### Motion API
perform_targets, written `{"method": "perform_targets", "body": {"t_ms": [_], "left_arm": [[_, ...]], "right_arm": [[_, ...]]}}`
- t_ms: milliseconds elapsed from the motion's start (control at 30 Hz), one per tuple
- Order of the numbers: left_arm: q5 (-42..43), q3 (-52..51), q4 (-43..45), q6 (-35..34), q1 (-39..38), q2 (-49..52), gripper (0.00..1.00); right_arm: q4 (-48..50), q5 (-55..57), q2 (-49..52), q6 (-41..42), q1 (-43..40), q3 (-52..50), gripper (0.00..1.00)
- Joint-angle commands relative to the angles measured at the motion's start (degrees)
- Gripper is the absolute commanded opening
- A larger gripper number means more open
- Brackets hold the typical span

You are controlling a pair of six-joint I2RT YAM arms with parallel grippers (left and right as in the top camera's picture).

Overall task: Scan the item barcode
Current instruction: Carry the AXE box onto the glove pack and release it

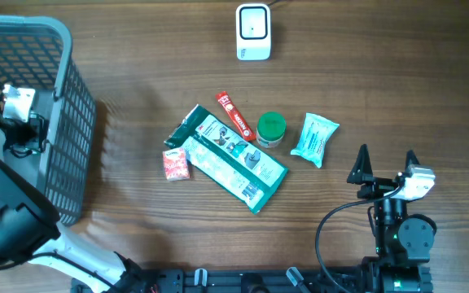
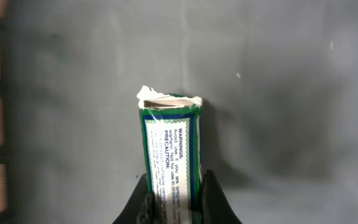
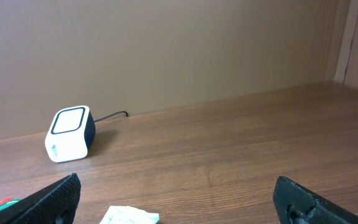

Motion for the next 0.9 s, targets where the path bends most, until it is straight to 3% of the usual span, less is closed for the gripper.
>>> {"method": "perform_targets", "body": {"t_ms": [0, 100, 200, 300, 400, 500, 633, 767, 867], "left_arm": [[1.33, 4.79, 0.24, -5.29, -0.44, -11.69, 0.04], [3.78, 5.73, 0.59, -12.04, -1.29, -26.01, 0.06], [19.43, 5.77, 1.22, -14.51, -6.71, -41.00, 0.06], [29.51, 5.77, 0.90, -15.63, -16.87, -50.21, 0.06], [29.62, 5.75, -5.44, -15.63, -33.16, -51.98, 0.06], [24.92, 5.75, -14.84, -15.63, -47.87, -44.85, 0.04], [11.32, 5.75, -19.74, -15.63, -61.86, -21.70, 0.04], [-9.31, 5.75, -19.78, -15.67, -68.50, -3.04, 0.04], [-20.46, 5.75, -19.78, -19.87, -71.41, 2.84, 0.04]], "right_arm": [[0.20, -0.48, -0.37, -1.01, -0.09, -0.07, 1.00], [0.20, -0.48, -0.37, -1.01, -0.07, -0.07, 1.00], [0.20, -0.48, -0.37, -1.01, -0.07, -0.07, 1.00], [0.20, -0.48, -0.37, -1.01, -0.09, -0.07, 1.00], [0.20, -0.48, -0.37, -1.03, -0.07, -0.07, 1.00], [0.20, -0.48, -0.37, -1.01, -0.09, -0.07, 1.00], [0.17, -0.48, -0.37, -1.01, -0.07, -0.07, 1.00], [0.20, -0.48, -0.37, -1.03, -0.07, -0.07, 1.00], [0.20, -0.48, -0.37, -1.01, -0.09, -0.07, 1.00]]}}
